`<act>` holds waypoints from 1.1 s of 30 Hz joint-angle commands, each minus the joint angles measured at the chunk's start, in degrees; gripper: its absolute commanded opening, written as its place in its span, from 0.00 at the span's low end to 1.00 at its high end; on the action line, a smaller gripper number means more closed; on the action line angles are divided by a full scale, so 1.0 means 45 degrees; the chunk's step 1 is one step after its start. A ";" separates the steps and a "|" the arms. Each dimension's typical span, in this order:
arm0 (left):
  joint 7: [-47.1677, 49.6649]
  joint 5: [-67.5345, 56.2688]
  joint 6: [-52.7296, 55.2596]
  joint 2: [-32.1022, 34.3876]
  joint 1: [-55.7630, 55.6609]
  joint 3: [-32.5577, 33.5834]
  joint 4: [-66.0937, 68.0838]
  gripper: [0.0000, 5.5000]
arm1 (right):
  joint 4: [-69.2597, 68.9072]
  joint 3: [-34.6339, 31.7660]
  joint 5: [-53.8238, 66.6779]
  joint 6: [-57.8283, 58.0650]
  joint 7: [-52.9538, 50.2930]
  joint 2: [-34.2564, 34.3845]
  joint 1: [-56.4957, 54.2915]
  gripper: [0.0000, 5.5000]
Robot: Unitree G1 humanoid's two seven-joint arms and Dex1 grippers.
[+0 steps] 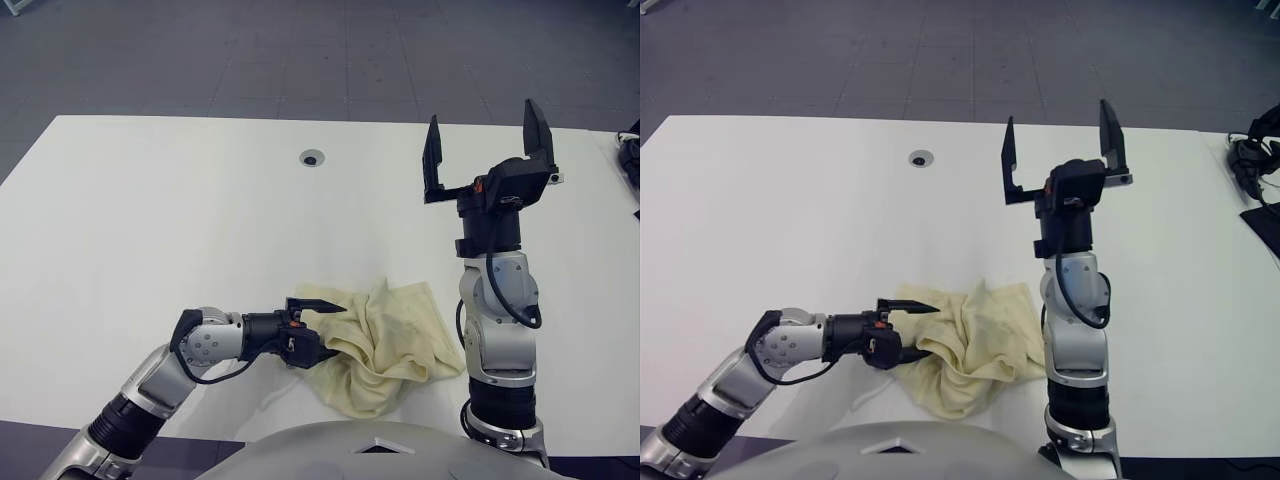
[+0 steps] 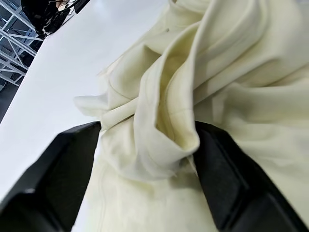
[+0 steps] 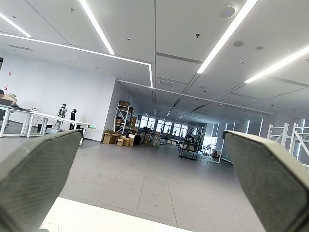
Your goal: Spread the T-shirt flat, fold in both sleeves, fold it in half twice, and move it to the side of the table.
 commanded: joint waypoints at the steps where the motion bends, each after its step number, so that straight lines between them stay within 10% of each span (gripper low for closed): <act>1: -0.0191 -0.0195 0.0071 0.0219 -0.0063 0.0076 -0.0120 0.46 | -0.0012 0.0011 0.0065 0.0047 0.0042 -0.0042 0.0056 0.98; 14: 0.0189 0.0001 0.0542 0.0444 0.0677 0.0536 -0.0875 0.01 | 0.0395 -0.0006 0.1319 0.0511 0.0474 0.0143 -0.0681 0.98; 33: -0.0034 -0.0571 0.0781 0.0337 0.0634 0.0461 -0.1717 0.00 | -0.0942 0.0101 0.2206 0.2672 0.1694 -0.0849 -0.0219 0.98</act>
